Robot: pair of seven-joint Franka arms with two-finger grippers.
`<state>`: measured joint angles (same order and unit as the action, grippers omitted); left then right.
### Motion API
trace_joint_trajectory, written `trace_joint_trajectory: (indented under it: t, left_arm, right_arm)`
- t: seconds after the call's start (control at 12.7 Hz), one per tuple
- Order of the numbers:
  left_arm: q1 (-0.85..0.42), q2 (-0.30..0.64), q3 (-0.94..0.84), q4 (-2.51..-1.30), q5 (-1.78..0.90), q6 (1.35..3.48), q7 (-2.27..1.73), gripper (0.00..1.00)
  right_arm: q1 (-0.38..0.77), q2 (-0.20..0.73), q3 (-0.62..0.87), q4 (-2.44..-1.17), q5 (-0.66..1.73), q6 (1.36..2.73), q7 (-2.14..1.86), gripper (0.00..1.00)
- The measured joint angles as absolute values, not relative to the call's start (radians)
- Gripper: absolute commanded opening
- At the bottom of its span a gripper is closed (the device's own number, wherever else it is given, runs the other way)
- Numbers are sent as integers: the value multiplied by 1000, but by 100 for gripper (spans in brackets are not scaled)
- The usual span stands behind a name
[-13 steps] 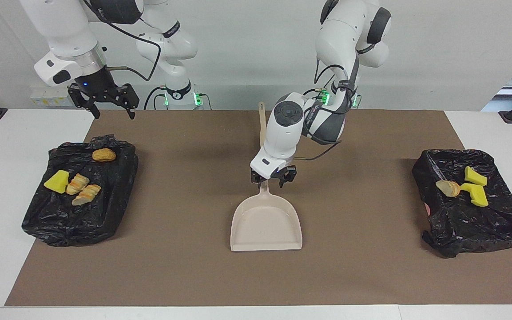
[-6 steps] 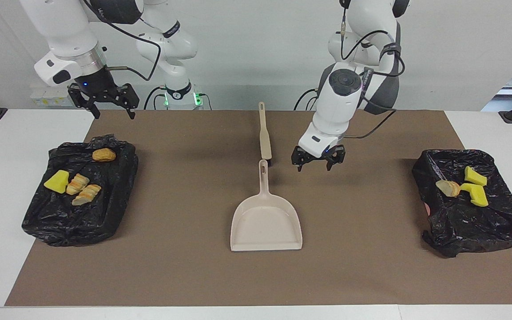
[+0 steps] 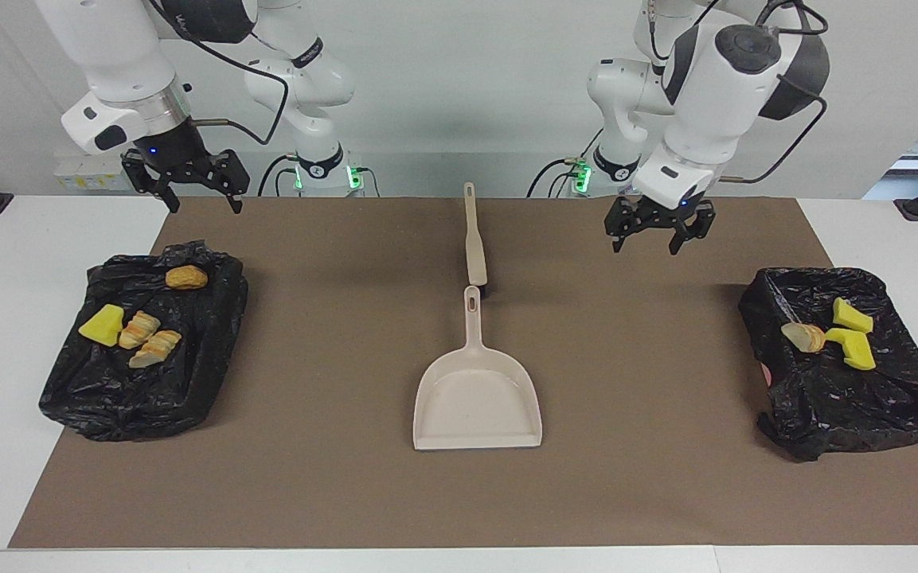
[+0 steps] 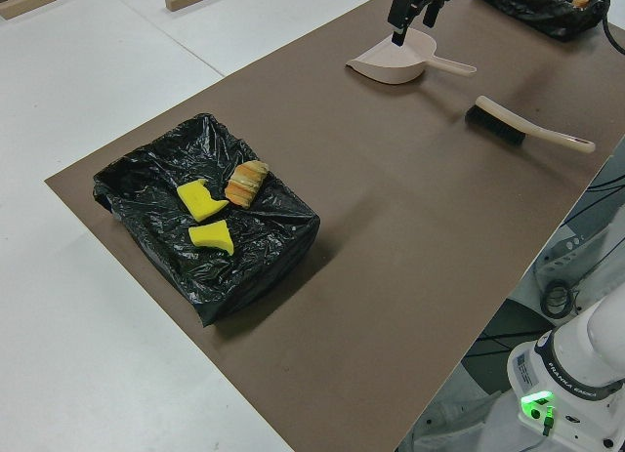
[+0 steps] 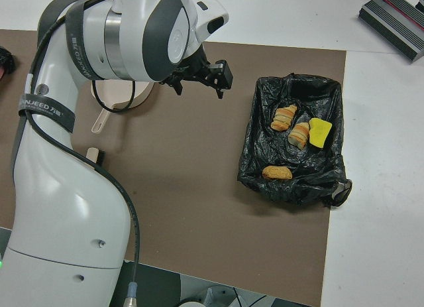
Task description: Sweep and dump trash in bin
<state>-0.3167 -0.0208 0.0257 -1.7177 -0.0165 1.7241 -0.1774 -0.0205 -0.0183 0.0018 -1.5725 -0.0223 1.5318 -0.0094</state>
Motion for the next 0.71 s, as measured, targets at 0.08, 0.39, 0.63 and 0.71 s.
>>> trace_joint_trajectory:
  t: [0.08, 0.39, 0.63, 0.71]
  left_arm:
    - [-295, -41, 26, -1713, -17, 1710, -134, 100]
    - [-203, -68, 32, -1576, -17, 1557, -12, 100]
    - [-162, -53, 34, -1498, -16, 1493, 48, 100]
    - [-162, -47, 35, -1489, -16, 1489, 61, 100]
  right_arm:
    - [-21, -18, 2, -1573, -22, 1532, -9, 100]
    - [-21, -18, 2, -1573, -22, 1532, -9, 100]
    - [-21, -18, 2, -1573, -22, 1532, -9, 100]
    - [-21, -18, 2, -1573, -22, 1532, -9, 100]
